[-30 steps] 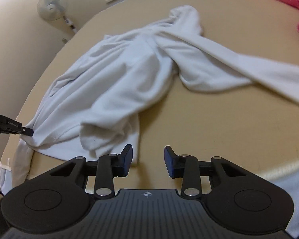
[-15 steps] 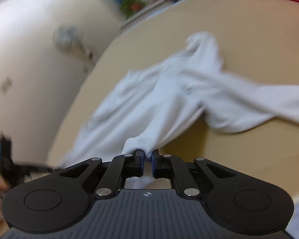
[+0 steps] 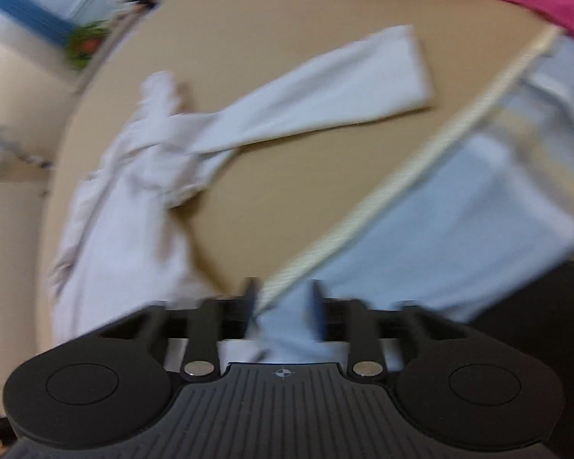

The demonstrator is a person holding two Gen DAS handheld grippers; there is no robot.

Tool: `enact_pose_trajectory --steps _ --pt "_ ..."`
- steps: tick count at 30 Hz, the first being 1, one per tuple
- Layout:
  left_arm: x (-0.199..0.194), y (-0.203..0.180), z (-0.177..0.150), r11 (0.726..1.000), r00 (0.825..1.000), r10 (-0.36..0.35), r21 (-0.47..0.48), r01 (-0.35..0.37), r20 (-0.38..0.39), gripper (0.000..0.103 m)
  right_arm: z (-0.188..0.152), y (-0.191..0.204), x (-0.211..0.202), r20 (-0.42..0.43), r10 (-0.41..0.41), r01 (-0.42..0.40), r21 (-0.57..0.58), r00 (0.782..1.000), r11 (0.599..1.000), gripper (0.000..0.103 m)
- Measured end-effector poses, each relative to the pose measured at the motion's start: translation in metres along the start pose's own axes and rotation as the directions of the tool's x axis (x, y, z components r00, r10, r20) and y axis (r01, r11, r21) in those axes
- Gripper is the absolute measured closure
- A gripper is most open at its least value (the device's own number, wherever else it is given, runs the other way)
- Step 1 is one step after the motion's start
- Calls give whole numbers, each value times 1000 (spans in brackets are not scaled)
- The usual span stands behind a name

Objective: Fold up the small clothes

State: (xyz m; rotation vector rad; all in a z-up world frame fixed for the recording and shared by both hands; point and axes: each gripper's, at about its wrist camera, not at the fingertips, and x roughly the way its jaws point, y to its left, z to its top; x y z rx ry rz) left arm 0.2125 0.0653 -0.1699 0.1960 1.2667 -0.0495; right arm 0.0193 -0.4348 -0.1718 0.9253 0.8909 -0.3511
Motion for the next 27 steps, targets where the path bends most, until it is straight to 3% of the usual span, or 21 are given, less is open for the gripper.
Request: enact_pose_trajectory --steps 2,4,6,7,8,9,10,11,14,17,20,23,25,27 --pt "-2 4 1 999 999 -39 -29 39 17 77 -2 23 8 4 36 -35 -86 999 996 40" --pt "-6 7 4 996 998 -58 -58 60 38 55 -1 46 21 1 42 -41 -183 999 982 33" --pt "-9 9 7 995 997 -62 -76 66 54 53 -2 62 34 -5 31 -31 -288 1000 957 21" --pt "-10 9 9 995 997 -60 -78 65 55 53 -5 67 42 -14 14 -18 -336 1000 942 20" --pt "-10 10 12 995 997 -56 -80 61 54 52 -8 73 51 -30 -10 -2 -388 999 922 27" --pt "-10 11 14 995 997 -53 -80 57 52 52 -10 79 60 -51 -35 9 -445 998 896 83" --pt "-9 13 15 996 998 -49 -78 53 50 52 -11 85 63 -68 -77 33 -493 995 870 96" --pt "-9 13 17 996 998 -47 -77 51 51 52 -10 84 55 -41 -95 62 -496 995 866 98" --pt "-9 16 18 994 996 -71 -80 75 58 46 21 55 31 38 -118 124 -369 992 921 99" --pt "-4 6 21 991 992 -115 -66 119 54 43 45 17 37 -2 -168 162 -268 986 950 98" --pt "0 -12 28 986 986 -158 -48 160 48 42 48 11 52 -37 -173 158 -246 984 956 97" --pt "5 -32 35 979 978 -202 -18 204 50 24 46 14 59 -24 -183 172 -230 983 958 92" --pt "17 -46 42 980 980 -197 9 197 33 18 45 9 57 -23 -144 137 -191 989 972 82" --pt "32 -58 47 983 983 -182 30 183 -16 16 40 5 53 -34 -95 88 -165 995 982 54"
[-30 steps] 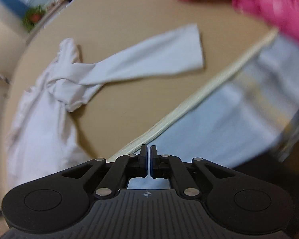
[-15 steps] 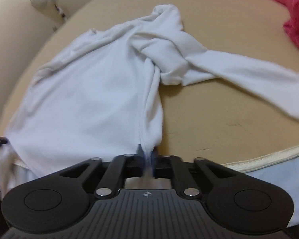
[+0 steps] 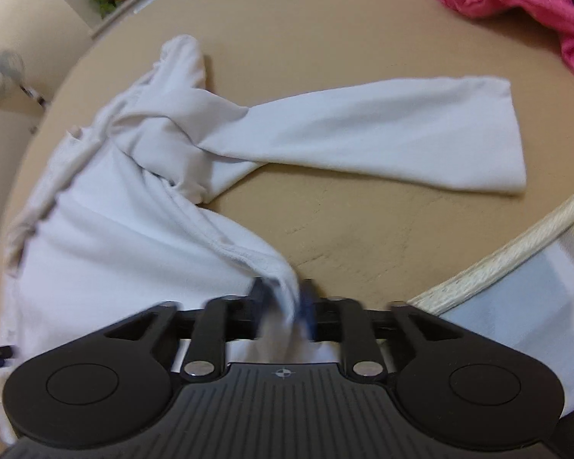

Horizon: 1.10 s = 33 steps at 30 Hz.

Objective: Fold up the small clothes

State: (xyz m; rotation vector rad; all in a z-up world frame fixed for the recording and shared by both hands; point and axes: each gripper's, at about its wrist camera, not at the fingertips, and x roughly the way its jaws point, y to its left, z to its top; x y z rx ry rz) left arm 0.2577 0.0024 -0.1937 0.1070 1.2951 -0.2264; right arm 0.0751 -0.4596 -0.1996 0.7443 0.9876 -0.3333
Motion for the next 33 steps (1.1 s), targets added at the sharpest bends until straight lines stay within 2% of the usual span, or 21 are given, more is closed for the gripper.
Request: enact_pose_trajectory --steps 1,2,3,4,5,6,8,10,12,14,17,21,22,23,25,26,27,28,29,32,33 --pt "4 -5 1 1000 1000 20 18 -20 -4 16 -6 -3 -7 6 16 -16 2 1000 1000 49" --pt "4 -12 1 998 999 40 50 -41 14 21 -11 -3 -8 9 25 -25 -8 1000 1000 43" --pt "1 -21 0 994 999 31 104 -33 27 67 -15 1 -9 6 19 -19 -30 1000 999 43" --pt "-4 -28 -1 989 1000 -3 145 2 9 97 -19 7 -8 2 5 -4 -83 1000 997 43" --pt "-12 -34 -2 988 1000 -9 151 8 4 99 -22 18 -8 -7 -18 17 -167 1000 986 71" --pt "-26 -40 -5 986 999 -5 166 -2 41 99 -23 28 -7 -46 -15 4 -230 999 973 100" --pt "-60 -45 -9 987 992 -32 161 11 126 100 -23 46 -25 -18 5 -9 -273 1000 962 100" --pt "-105 -35 -8 991 974 -105 104 86 199 100 -13 64 -62 70 85 -63 -277 994 959 100" --pt "-156 -25 -3 986 940 -164 63 152 299 100 6 82 -116 172 199 -151 -258 965 954 100" --pt "-210 -14 2 981 895 -189 49 186 404 100 23 101 -173 278 276 -198 -278 920 940 100" --pt "-290 3 8 970 819 -227 44 240 527 100 43 118 -256 423 372 -263 -295 826 919 100" --pt "-376 18 0 949 715 -269 48 313 645 100 49 133 -354 544 464 -325 -336 700 884 100" --pt "-394 19 -3 943 693 -280 54 329 664 100 51 137 -373 564 465 -314 -348 683 883 100" --pt "-408 19 -2 939 678 -285 56 339 677 100 54 143 -389 578 457 -295 -356 676 887 100" --pt "-426 14 9 948 680 -254 38 315 688 100 66 151 -407 589 441 -280 -348 677 895 100" --pt "-428 9 20 956 688 -230 26 293 688 100 74 156 -407 588 431 -272 -342 685 899 100" --pt "-425 2 33 961 704 -210 12 275 678 100 82 162 -402 583 415 -258 -336 698 906 100" --pt "-417 -4 48 968 728 -186 -6 252 660 100 91 167 -391 573 393 -242 -323 719 915 100" --pt "-404 -10 66 974 756 -157 -27 225 636 100 105 173 -370 548 371 -231 -308 750 923 100" --pt "-366 -22 118 984 831 -83 -86 155 550 100 150 190 -290 464 309 -228 -224 830 948 101" --pt "-352 -24 141 984 856 -61 -114 138 513 100 166 200 -263 453 288 -221 -195 844 956 101"
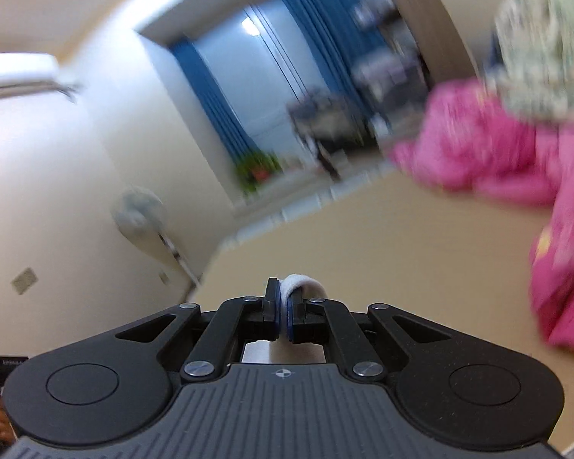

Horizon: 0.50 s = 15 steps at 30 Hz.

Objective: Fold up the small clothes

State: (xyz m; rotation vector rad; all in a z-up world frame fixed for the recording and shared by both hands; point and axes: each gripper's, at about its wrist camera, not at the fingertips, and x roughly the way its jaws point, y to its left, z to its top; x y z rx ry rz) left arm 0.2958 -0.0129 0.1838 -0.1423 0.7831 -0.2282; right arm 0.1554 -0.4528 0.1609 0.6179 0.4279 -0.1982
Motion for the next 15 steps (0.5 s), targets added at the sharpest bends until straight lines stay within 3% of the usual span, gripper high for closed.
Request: enact_pose_trajectory --steps 2,4,7,9,12,15 --pt "35 -7 29 999 998 44 -25 -45 -40 100 15 2 51 2 -26 26 47 1000 999 101" --pt "43 -10 65 997 998 60 -40 -60 -17 100 36 17 69 44 -12 8 79 999 997 101" --pt "19 -20 117 997 996 39 -72 -33 84 100 83 47 65 179 56 -64 39 982 997 101" --pt "-13 -23 137 996 984 0 -90 16 180 100 102 60 47 240 91 -96 10 966 995 101" --pt "-47 -22 129 995 968 -39 -76 59 249 100 103 63 20 278 130 -127 -29 952 991 101" --pt "-45 -24 78 1000 976 8 -20 -4 217 100 63 43 10 212 125 -115 -60 969 992 100"
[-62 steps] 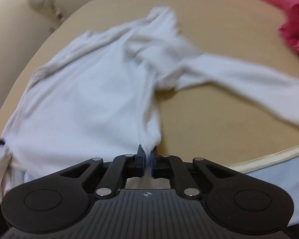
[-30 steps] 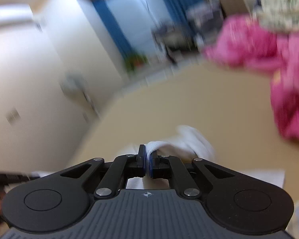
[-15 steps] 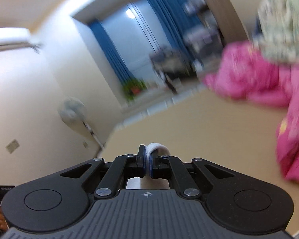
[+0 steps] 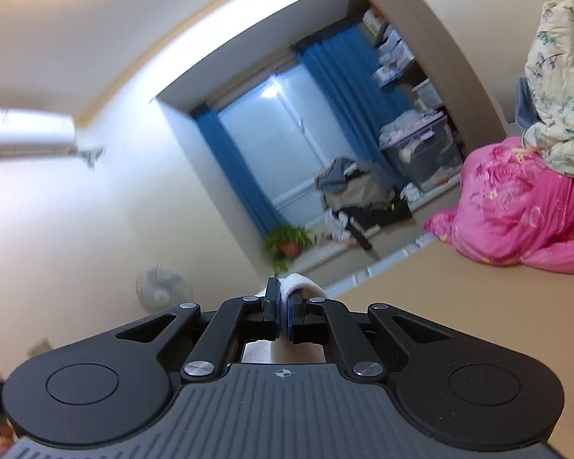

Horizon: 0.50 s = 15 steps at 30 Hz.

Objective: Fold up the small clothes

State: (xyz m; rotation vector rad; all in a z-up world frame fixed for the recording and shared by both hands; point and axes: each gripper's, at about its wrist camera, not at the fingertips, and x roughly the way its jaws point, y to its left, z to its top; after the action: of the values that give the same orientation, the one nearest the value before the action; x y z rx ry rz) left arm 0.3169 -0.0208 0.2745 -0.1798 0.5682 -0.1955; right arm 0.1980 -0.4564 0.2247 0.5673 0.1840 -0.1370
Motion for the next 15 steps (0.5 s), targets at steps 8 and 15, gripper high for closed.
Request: enact_pose_trajectory --steps 8,15 --pt "78 41 -235 990 888 137 93 -107 -438 100 -216 -99 -27 -400 -203 251 71 894 965 100" --pt "93 75 -367 976 762 210 173 -131 -612 100 -335 -137 -83 -582 -278 410 105 764 906 100"
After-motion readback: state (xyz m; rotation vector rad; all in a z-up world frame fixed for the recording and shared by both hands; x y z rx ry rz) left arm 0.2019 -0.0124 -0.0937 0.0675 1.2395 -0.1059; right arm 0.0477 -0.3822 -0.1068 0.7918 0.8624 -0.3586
